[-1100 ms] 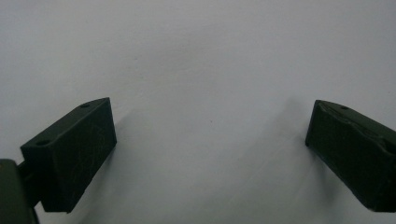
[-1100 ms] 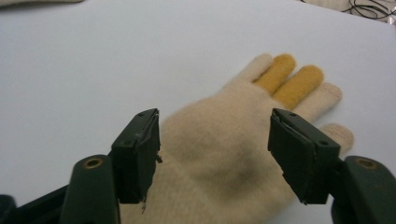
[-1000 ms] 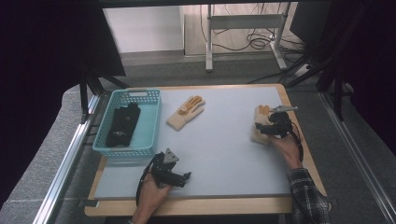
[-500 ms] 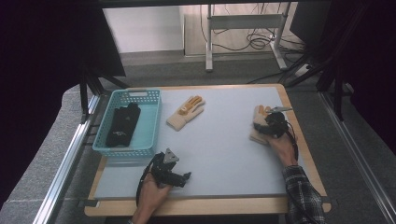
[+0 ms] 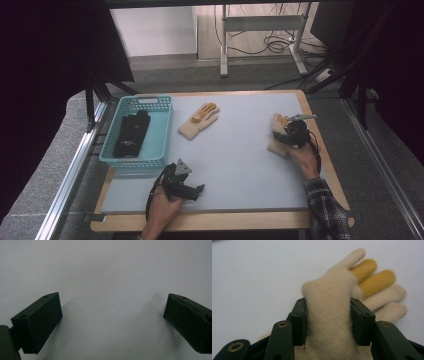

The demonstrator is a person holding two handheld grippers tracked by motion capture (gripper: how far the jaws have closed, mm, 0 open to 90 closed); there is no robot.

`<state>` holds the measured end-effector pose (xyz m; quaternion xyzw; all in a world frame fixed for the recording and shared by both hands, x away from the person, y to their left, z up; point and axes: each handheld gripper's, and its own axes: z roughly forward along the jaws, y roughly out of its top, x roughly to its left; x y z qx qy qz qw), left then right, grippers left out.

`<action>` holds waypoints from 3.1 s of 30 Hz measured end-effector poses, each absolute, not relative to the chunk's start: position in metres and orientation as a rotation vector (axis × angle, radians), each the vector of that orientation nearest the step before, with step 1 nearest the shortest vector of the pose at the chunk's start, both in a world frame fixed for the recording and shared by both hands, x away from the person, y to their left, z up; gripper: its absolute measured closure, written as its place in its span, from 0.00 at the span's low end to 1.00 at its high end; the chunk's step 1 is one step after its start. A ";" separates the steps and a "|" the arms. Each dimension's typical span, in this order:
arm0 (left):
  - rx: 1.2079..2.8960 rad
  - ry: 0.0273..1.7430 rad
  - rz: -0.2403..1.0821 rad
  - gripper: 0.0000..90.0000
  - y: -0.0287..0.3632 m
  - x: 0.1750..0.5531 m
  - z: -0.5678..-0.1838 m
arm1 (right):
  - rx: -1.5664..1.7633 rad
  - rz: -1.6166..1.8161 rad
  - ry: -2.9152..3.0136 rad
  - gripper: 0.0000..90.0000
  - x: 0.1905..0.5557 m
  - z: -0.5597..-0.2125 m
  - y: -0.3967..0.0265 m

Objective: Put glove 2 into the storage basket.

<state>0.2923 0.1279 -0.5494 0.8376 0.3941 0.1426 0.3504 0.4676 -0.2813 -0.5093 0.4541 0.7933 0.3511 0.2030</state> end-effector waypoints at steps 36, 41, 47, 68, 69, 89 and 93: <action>2.167 1.022 0.370 0.02 0.128 0.292 -0.549 | 0.928 1.212 2.466 0.40 0.348 -0.511 -0.155; 2.169 1.019 0.371 0.02 0.128 0.292 -0.549 | 0.936 1.253 2.416 0.37 0.354 -0.499 -0.165; 2.167 1.022 0.369 0.02 0.128 0.292 -0.549 | 0.948 1.235 2.425 0.43 0.362 -0.500 -0.168; 2.172 1.020 0.370 0.02 0.128 0.292 -0.549 | 0.891 1.201 2.470 0.68 0.421 -0.489 -0.121; 2.171 1.020 0.369 0.02 0.128 0.292 -0.549 | 0.882 1.191 2.471 0.68 0.425 -0.488 -0.118; 2.168 1.022 0.366 0.02 0.128 0.292 -0.549 | 0.886 1.129 2.476 0.70 0.498 -0.502 -0.054; 2.169 1.021 0.367 0.02 0.128 0.292 -0.549 | 0.887 1.111 2.481 0.68 0.509 -0.507 -0.042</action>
